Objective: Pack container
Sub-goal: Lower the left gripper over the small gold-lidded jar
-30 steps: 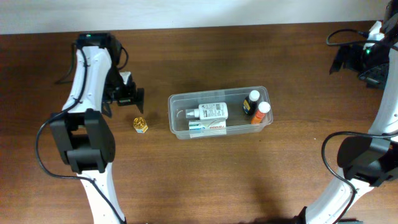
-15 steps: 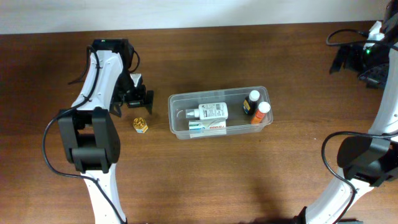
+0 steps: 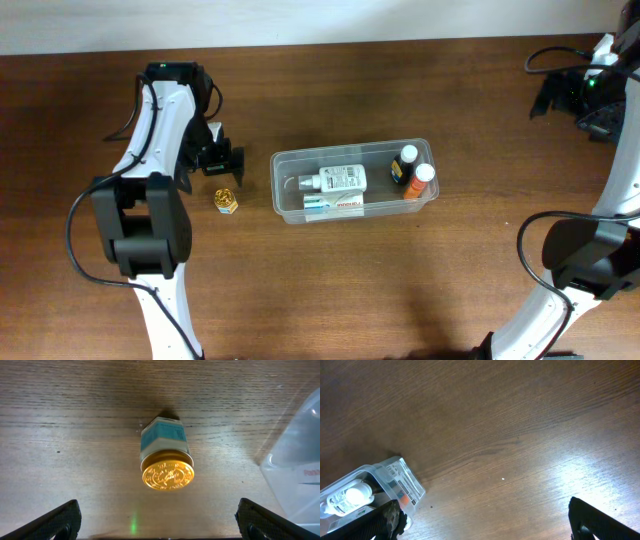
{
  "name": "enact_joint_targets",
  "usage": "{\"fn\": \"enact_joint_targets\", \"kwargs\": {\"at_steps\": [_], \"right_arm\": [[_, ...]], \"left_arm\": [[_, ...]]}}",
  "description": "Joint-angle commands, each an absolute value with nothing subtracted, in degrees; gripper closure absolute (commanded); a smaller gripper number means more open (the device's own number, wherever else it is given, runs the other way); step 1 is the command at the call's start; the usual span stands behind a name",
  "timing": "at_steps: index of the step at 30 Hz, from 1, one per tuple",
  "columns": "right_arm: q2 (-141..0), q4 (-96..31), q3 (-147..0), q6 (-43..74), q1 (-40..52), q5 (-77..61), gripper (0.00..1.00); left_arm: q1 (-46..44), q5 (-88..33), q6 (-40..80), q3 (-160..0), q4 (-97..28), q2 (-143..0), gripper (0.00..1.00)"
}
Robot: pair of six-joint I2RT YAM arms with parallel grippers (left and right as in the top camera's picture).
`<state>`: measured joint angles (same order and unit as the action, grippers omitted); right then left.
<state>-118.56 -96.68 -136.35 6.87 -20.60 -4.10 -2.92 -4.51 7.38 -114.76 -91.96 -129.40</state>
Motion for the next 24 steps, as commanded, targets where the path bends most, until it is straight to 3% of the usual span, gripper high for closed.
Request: {"fn": "enact_joint_targets", "kwargs": {"at_steps": [1, 8, 17, 24], "right_arm": [[-117.49, -96.66, -136.11, 6.68, -21.04, -3.99, 0.02], [-117.49, -96.66, -136.11, 6.7, -21.04, -3.99, 0.02], [-117.49, -96.66, -136.11, 6.7, -21.04, -3.99, 0.02], [-117.49, -96.66, -136.11, 6.68, -21.04, -3.99, 0.02]], "left_arm": [[-2.63, -4.86, 8.34, -114.34, -92.01, -122.67, 0.01], [-2.63, -4.05, 8.34, -112.99, -91.68, -117.95, 0.01], [-2.61, -3.49, 9.82, -95.72, -77.45, -111.79, 0.01], [-2.61, -1.41, 9.82, -93.65, -71.16, -112.18, 0.01]]}}
